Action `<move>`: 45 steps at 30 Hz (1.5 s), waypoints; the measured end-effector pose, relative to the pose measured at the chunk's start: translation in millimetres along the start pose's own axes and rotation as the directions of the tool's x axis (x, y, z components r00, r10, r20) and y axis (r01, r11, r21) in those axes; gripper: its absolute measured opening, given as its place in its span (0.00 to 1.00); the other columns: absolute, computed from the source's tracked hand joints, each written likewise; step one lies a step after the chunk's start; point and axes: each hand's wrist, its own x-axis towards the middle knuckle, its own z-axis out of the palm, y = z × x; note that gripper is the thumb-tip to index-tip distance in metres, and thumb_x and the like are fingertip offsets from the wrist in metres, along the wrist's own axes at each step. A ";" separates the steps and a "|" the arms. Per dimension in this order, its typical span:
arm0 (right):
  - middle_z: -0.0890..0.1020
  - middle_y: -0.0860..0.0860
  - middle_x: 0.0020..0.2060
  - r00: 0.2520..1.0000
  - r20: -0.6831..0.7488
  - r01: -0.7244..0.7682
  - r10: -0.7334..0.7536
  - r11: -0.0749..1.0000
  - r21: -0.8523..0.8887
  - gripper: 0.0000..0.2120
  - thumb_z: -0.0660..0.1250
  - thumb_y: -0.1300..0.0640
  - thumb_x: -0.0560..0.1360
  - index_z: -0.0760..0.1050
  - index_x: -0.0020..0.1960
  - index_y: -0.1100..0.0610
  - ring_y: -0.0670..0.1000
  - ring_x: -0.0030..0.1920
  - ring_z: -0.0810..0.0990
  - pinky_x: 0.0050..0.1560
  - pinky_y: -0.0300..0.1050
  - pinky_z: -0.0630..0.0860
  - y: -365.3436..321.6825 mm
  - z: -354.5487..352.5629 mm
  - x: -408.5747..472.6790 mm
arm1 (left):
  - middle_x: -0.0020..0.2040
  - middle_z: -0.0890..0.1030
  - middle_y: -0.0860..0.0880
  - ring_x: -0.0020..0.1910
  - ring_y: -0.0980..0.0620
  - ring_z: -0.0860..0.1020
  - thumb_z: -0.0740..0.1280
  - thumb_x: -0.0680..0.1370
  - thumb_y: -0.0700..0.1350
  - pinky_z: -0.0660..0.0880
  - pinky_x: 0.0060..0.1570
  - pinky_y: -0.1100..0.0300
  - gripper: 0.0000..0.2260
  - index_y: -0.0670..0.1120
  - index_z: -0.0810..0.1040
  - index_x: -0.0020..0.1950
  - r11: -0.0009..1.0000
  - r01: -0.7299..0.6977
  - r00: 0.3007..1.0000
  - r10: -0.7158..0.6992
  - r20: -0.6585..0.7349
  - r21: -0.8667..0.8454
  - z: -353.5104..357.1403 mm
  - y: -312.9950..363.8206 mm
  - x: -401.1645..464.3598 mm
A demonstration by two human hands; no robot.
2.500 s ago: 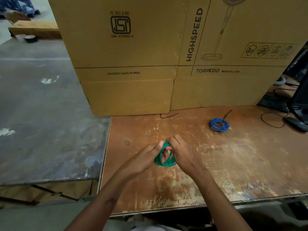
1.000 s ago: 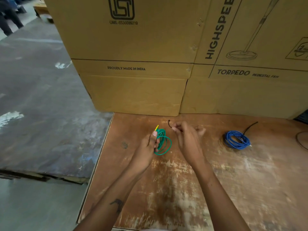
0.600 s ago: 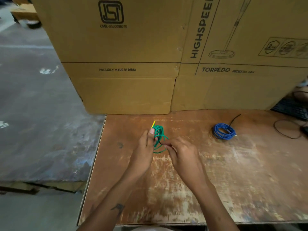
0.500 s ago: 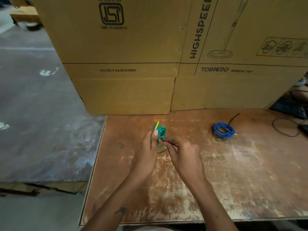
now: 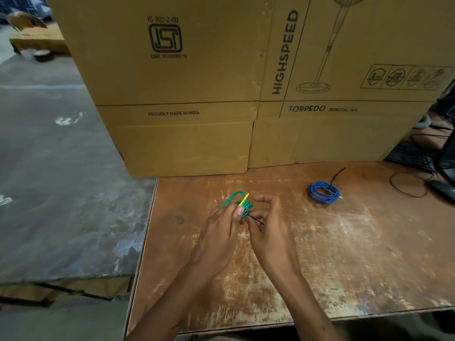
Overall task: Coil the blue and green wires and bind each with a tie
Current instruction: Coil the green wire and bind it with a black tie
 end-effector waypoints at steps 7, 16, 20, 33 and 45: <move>0.85 0.51 0.37 0.985 0.059 0.169 -0.160 0.880 -0.444 0.15 0.66 0.55 0.83 0.59 0.57 0.49 0.59 0.36 0.84 0.31 0.53 0.74 -2.6 6.6 -14.3 | 0.40 0.77 0.52 0.40 0.53 0.76 0.53 0.87 0.53 0.72 0.41 0.54 0.15 0.49 0.74 0.49 0.987 0.025 0.997 -0.036 -0.065 -0.160 -3.3 4.0 -6.9; 0.80 0.48 0.29 0.958 0.055 0.264 -0.281 0.790 -0.553 0.18 0.72 0.58 0.79 0.64 0.60 0.54 0.52 0.27 0.79 0.28 0.45 0.69 -4.0 7.4 -15.3 | 0.36 0.75 0.57 0.36 0.60 0.74 0.54 0.87 0.51 0.66 0.36 0.65 0.12 0.55 0.73 0.48 0.988 0.040 0.998 -0.045 -0.033 -0.146 -0.3 1.8 -9.8; 0.85 0.47 0.34 0.950 -0.027 0.271 -0.310 0.868 -0.417 0.15 0.64 0.53 0.82 0.64 0.65 0.55 0.52 0.37 0.83 0.37 0.44 0.73 -3.9 7.2 -16.0 | 0.38 0.79 0.54 0.36 0.58 0.78 0.52 0.86 0.56 0.72 0.37 0.53 0.13 0.53 0.73 0.61 0.997 0.021 0.997 -0.016 0.077 -0.076 -0.6 -3.3 -11.8; 0.89 0.41 0.40 0.889 -0.215 -0.249 0.404 0.821 0.513 0.17 0.76 0.58 0.77 0.69 0.57 0.50 0.42 0.40 0.86 0.46 0.52 0.78 21.2 45.8 -23.9 | 0.53 0.83 0.63 0.50 0.51 0.82 0.53 0.84 0.63 0.76 0.54 0.44 0.12 0.65 0.52 0.63 0.996 -0.002 0.998 0.007 0.059 -0.090 18.5 -5.7 -19.5; 0.85 0.40 0.54 0.980 -0.193 0.073 -0.053 0.992 0.099 0.22 0.73 0.60 0.80 0.65 0.62 0.43 0.48 0.53 0.86 0.49 0.51 0.82 53.3 26.9 -20.6 | 0.34 0.69 0.57 0.35 0.58 0.68 0.57 0.85 0.57 0.68 0.45 0.62 0.15 0.52 0.64 0.69 0.841 0.308 0.909 -0.122 0.399 -0.445 14.9 -25.1 -1.2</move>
